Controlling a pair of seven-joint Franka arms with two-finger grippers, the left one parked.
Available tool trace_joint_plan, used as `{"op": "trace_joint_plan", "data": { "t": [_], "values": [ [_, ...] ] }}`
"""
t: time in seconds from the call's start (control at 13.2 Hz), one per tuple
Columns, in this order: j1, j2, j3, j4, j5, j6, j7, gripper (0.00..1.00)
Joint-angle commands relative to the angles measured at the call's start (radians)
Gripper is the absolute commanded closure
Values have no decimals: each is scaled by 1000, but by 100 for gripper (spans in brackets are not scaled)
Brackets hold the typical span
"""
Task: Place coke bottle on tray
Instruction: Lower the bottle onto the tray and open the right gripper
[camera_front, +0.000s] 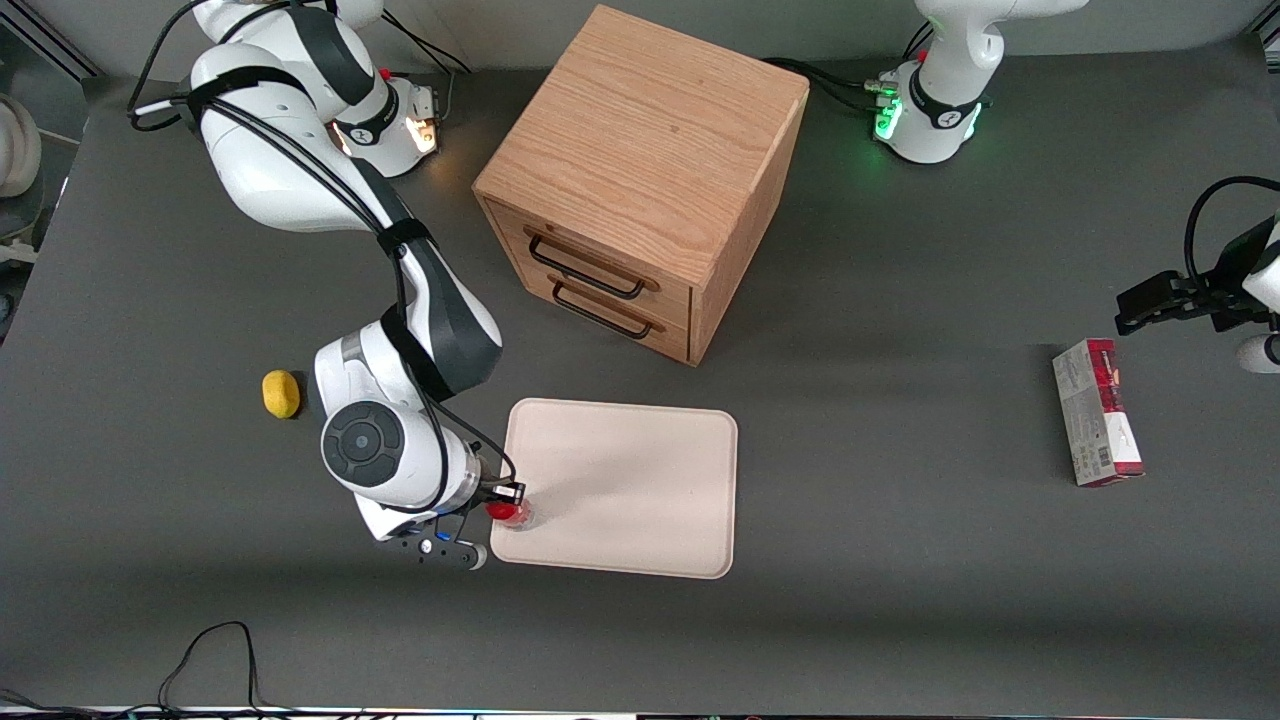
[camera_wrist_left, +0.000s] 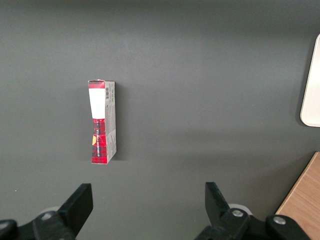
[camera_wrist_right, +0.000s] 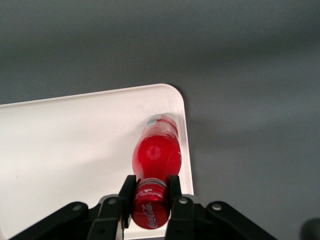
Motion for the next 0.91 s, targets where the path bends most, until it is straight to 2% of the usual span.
{"op": "trace_joint_plan", "data": {
  "t": [0.0,0.08,0.83],
  "values": [
    [5,12,7,39,-26,-6,20,91],
    [14,11,5,38,-33,-6,28,1],
    [22,0,4,36,-43,-8,45,0]
  ]
}}
